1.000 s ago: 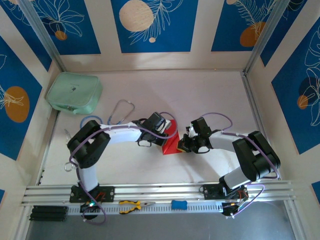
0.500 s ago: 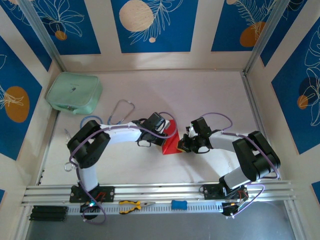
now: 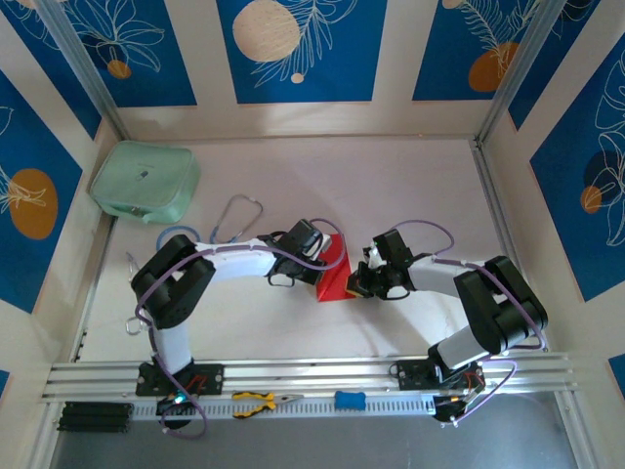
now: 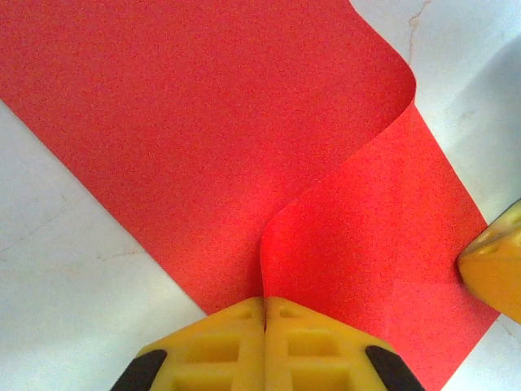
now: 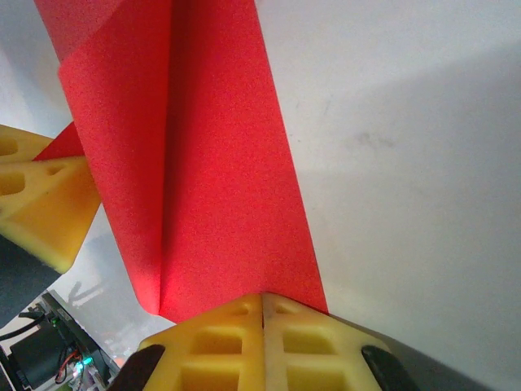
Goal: Fold a paper plane with a square sheet of paper (pick it up from the middle)
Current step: Fold the triangle a second time at the center of the table.
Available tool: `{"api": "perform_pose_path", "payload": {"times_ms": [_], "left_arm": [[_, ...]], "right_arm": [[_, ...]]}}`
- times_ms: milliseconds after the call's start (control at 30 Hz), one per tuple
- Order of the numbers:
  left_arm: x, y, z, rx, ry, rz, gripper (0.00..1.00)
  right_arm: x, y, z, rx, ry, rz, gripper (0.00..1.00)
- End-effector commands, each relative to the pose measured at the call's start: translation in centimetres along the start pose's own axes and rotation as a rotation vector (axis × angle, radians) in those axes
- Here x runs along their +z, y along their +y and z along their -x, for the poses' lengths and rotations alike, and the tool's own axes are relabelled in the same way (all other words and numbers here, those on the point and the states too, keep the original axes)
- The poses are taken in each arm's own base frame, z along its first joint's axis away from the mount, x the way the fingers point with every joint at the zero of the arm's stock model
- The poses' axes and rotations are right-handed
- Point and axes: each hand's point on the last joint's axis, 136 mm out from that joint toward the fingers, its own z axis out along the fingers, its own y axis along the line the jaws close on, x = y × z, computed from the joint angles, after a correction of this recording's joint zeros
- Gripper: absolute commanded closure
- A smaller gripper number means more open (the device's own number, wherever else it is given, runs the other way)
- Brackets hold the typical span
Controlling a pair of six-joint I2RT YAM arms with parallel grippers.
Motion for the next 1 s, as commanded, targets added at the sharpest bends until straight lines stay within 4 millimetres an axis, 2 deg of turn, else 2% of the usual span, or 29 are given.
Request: {"api": "perform_pose_path", "payload": {"times_ms": [0, 333, 633, 967], "left_arm": [[-0.5, -0.1, 0.7, 0.002, -0.023, -0.024, 1.00], [-0.3, 0.6, 0.8, -0.004, -0.016, 0.008, 1.00], [0.1, 0.3, 0.7, -0.002, -0.007, -0.015, 1.00], [-0.2, -0.9, 1.3, 0.025, -0.028, -0.079, 1.00]], "right_arm": [[0.1, -1.4, -0.9, 0.038, 0.033, -0.051, 1.00], [0.1, -1.5, -1.0, 0.041, 0.035, -0.054, 1.00], [0.1, -1.6, -1.1, 0.042, 0.040, -0.054, 1.00], [0.2, -1.8, -1.2, 0.042, 0.045, -0.061, 1.00]]}}
